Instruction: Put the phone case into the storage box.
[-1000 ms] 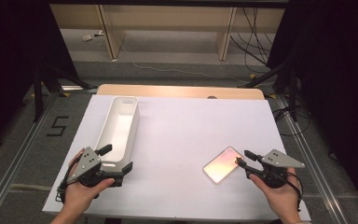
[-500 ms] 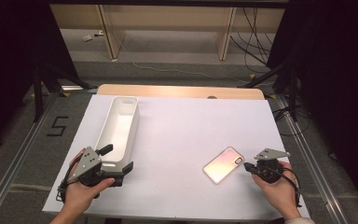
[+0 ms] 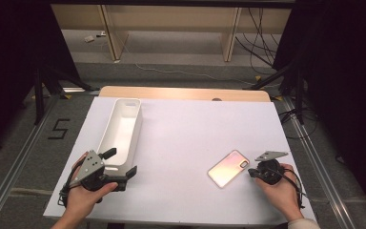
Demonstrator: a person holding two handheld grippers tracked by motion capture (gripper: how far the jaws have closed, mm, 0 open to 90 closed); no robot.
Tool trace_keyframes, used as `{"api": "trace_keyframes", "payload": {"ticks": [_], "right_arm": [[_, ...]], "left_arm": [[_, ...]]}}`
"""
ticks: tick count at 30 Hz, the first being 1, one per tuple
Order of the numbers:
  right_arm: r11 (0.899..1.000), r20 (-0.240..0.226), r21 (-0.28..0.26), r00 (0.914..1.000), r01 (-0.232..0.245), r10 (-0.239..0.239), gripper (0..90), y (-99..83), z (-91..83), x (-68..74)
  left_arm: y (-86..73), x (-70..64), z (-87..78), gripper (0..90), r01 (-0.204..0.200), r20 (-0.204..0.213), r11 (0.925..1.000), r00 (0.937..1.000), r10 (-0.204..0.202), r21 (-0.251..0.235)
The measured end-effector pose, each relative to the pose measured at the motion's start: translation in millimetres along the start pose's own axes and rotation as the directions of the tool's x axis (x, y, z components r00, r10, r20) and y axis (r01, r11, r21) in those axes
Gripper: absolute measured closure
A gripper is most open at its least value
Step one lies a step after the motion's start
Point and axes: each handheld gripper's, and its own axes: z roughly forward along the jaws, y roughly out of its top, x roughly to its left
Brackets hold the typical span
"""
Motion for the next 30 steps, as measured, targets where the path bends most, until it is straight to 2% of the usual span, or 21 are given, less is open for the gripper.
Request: {"api": "trace_keyframes", "payload": {"ticks": [1, 2, 4, 5, 6, 7, 8, 9, 10, 11, 12, 13, 14, 15, 18, 23, 25, 27, 30], "right_arm": [[1.000, 0.003, 0.005, 0.9999, -0.015, 0.015, 90.0, 0.3, 1.5, 0.2], [0.998, -0.004, 0.030, 0.9986, -0.053, 0.053, 90.0, 0.9, 0.9, 1.7], [0.999, -0.001, 0.021, 0.9990, -0.044, 0.044, 90.0, 1.0, 2.5, 0.4], [0.999, -0.001, 0.036, 0.9996, -0.030, 0.030, 90.0, 1.2, 2.6, -1.1], [0.998, -0.003, 0.037, 0.9985, -0.055, 0.055, 90.0, 2.6, 3.9, -0.5], [0.999, 0.001, 0.023, 0.9990, -0.044, 0.044, 90.0, 2.2, 6.5, -0.8], [0.998, -0.003, 0.040, 0.9988, -0.048, 0.048, 90.0, 3.5, 5.7, -1.0], [0.999, 0.002, 0.039, 0.9997, -0.023, 0.023, 90.0, 3.8, 7.2, -2.2], [0.998, -0.003, 0.043, 0.9986, -0.052, 0.052, 90.0, 5.0, 7.1, -0.5], [0.998, -0.003, 0.043, 0.9986, -0.052, 0.052, 90.0, 5.0, 7.1, -0.5], [0.999, -0.002, 0.031, 0.9996, -0.029, 0.029, 90.0, 6.0, 8.9, -2.3], [0.999, -0.002, 0.031, 0.9996, -0.029, 0.029, 90.0, 6.0, 8.9, -2.3], [1.000, 0.002, 0.029, 1.0000, 0.001, -0.001, 90.0, 5.9, 9.8, -3.7], [0.997, -0.004, 0.056, 0.9989, -0.046, 0.046, 90.0, 6.8, 7.9, -0.4], [0.998, -0.003, 0.056, 0.9996, -0.028, 0.028, 90.0, 7.1, 8.3, -1.7], [0.997, -0.002, 0.056, 0.9988, -0.049, 0.050, 90.0, 8.1, 9.0, -0.5], [0.998, 0.000, 0.049, 0.9996, -0.029, 0.029, 90.0, 7.5, 10.0, -2.2], [0.998, -0.004, 0.053, 0.9991, -0.041, 0.041, 90.0, 8.1, 9.9, -1.8], [0.999, -0.001, 0.032, 0.9999, -0.015, 0.015, 90.0, 8.4, 11.7, -3.7]], "left_arm": [[0.0, 0.0, 0.0, 3.8, 0.000, 0.000, 1.0000, 1.0000, 0.000, 0.000], [-0.1, -0.2, 0.0, 3.8, 0.001, 0.000, 1.0000, 1.0000, -0.001, 0.000], [-0.1, -0.3, 0.0, 3.8, 0.002, 0.001, 1.0000, 1.0000, -0.002, 0.001], [-0.1, -0.3, 0.1, 3.8, 0.003, 0.002, 1.0000, 1.0000, -0.003, 0.000], [-0.1, -0.1, 0.0, 3.9, 0.004, 0.001, 1.0000, 1.0000, -0.004, 0.001], [-0.2, -0.1, 0.1, 3.9, 0.007, 0.001, 1.0000, 1.0000, -0.007, 0.002], [-0.2, 0.1, 0.2, 3.9, 0.005, 0.000, 1.0000, 1.0000, -0.005, 0.003], [-0.3, 0.1, 0.2, 3.9, 0.005, 0.000, 1.0000, 1.0000, -0.005, 0.003], [-0.4, 0.1, 0.3, 3.9, 0.006, 0.000, 1.0000, 1.0000, -0.006, 0.004], [-0.4, 0.1, 0.3, 4.0, 0.006, 0.000, 1.0000, 1.0000, -0.006, 0.004], [-1.0, 0.0, 1.4, 3.9, 0.008, 0.005, 1.0000, 1.0000, -0.008, 0.001], [-1.0, 0.0, 1.4, 3.9, 0.008, 0.005, 1.0000, 1.0000, -0.008, 0.001], [-1.0, -0.4, 1.3, 4.0, 0.009, 0.001, 0.9999, 1.0000, -0.009, 0.007], [-1.1, 0.0, 1.3, 4.0, 0.008, -0.002, 0.9999, 1.0000, -0.008, 0.007], [-1.2, 0.6, 1.1, 4.0, 0.008, 0.000, 1.0000, 1.0000, -0.008, 0.005], [-0.9, 0.7, 0.4, 4.0, 0.005, 0.001, 1.0000, 1.0000, -0.005, 0.006], [-0.8, 0.8, -0.2, 4.0, 0.003, 0.001, 1.0000, 1.0000, -0.003, 0.007], [-0.8, 0.8, -0.2, 4.0, 0.002, -0.001, 1.0000, 1.0000, -0.002, 0.006], [-0.7, -0.5, -0.3, 4.0, 0.007, 0.002, 1.0000, 1.0000, -0.007, 0.005]]}}
